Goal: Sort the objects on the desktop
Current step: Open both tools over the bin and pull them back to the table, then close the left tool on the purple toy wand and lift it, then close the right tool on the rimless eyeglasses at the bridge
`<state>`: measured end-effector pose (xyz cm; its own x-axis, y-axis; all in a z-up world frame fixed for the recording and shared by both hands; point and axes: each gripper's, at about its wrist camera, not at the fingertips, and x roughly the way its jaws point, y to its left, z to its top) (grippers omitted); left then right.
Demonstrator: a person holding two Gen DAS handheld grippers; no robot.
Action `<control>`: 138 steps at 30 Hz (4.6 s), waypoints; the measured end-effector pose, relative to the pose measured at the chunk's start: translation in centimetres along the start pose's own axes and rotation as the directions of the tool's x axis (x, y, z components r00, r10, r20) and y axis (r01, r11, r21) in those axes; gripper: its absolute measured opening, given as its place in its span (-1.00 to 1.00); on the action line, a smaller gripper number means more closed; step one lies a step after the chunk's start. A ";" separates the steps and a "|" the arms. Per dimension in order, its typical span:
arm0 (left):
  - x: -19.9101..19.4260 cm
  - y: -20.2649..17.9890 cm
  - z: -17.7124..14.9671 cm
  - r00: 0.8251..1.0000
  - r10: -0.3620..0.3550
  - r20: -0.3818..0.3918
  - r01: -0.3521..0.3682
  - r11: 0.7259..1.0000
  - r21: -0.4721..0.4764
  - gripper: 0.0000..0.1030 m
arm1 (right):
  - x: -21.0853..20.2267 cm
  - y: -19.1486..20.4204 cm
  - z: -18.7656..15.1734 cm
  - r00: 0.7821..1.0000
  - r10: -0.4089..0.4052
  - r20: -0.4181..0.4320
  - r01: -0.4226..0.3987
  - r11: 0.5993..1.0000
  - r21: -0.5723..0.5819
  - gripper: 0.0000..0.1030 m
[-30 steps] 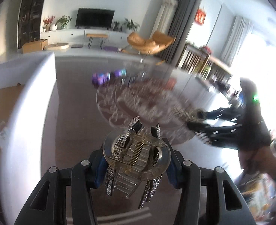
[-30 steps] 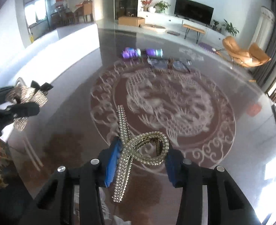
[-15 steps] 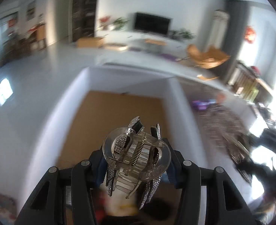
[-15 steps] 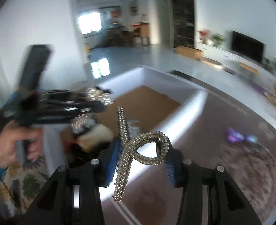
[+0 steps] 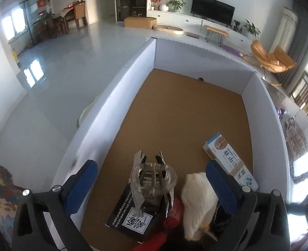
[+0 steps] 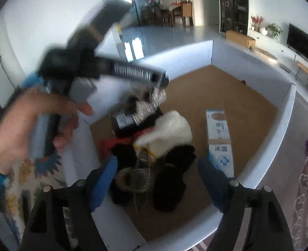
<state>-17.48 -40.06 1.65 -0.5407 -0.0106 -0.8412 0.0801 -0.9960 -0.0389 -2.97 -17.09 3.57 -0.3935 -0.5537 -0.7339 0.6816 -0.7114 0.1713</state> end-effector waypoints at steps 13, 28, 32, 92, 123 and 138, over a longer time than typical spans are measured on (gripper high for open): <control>-8.9 -10.7 -5.1 0.951 -0.216 0.223 0.174 0.966 0.193 1.00 | -9.5 -16.7 -13.7 0.879 -0.477 -0.001 0.465 0.857 0.223 0.96; 0.0 -35.0 -13.3 0.937 -0.336 -0.093 0.333 0.787 0.519 1.00 | -15.6 -29.4 -26.0 0.774 -0.599 -0.208 0.607 0.605 0.515 0.96; 5.1 -35.3 -12.7 0.946 -0.292 -0.143 0.325 0.833 0.447 1.00 | -15.1 -28.8 -25.4 0.746 -0.634 -0.203 0.641 0.603 0.475 0.96; 10.8 -32.4 -3.7 0.978 -0.202 0.060 0.162 0.903 0.398 -0.18 | -15.3 -29.3 -25.7 0.770 -0.596 -0.230 0.614 0.592 0.523 0.99; 10.6 -32.8 -3.9 0.973 -0.226 0.048 0.190 0.900 0.392 -0.18 | -7.5 -41.8 -10.8 0.913 -0.361 -0.190 0.385 0.612 0.691 -0.65; 6.1 -32.3 -10.8 0.979 -0.199 0.047 0.168 0.914 0.369 0.18 | -16.1 -23.9 -24.6 0.856 -0.495 -0.150 0.505 0.737 0.450 -0.28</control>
<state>-14.28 -7.00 -8.06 -0.5847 0.1836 -0.7902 -0.3270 -0.9448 0.0224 2.26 19.45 -4.90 -0.5819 -0.0568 -0.8113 0.0260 -0.9983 0.0513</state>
